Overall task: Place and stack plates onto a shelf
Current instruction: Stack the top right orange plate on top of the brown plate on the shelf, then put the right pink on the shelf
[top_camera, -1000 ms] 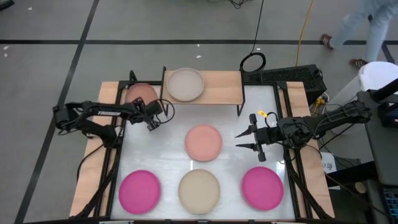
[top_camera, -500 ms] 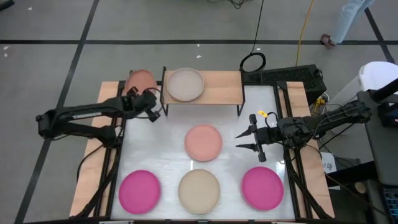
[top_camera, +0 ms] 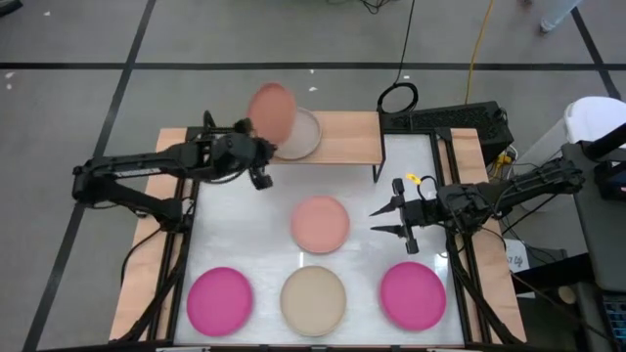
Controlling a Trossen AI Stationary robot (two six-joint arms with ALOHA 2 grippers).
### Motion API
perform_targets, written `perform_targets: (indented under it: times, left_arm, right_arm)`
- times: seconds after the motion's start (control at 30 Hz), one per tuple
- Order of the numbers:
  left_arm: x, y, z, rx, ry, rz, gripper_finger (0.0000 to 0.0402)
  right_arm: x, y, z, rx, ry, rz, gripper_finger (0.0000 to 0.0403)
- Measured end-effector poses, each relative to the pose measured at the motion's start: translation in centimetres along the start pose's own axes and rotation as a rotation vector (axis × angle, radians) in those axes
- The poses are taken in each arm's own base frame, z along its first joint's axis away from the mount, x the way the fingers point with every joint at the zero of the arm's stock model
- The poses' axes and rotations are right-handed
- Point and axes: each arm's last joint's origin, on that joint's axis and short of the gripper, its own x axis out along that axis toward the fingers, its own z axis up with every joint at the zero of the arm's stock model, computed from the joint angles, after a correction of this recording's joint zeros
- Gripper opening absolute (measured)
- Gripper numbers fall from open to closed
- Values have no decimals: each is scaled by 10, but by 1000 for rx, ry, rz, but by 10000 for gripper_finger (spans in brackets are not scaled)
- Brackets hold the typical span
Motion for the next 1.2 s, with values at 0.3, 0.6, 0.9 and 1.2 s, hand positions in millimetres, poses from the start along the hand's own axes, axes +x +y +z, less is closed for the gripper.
perform_targets:
  times: [0.3,0.6,0.9,1.2]
  left_arm:
    - [58,-12,7,130,117,-93,11]
    - [75,2,-6,59,210,-75,28]
    - [75,2,-6,34,209,-77,110]
    - [46,3,4,-22,121,-71,124]
  right_arm:
    - [0,0,-1,-3,13,3,137]
    - [0,0,-2,-2,25,6,137]
    - [0,0,-2,0,17,5,137]
    - [0,0,-2,8,17,5,137]
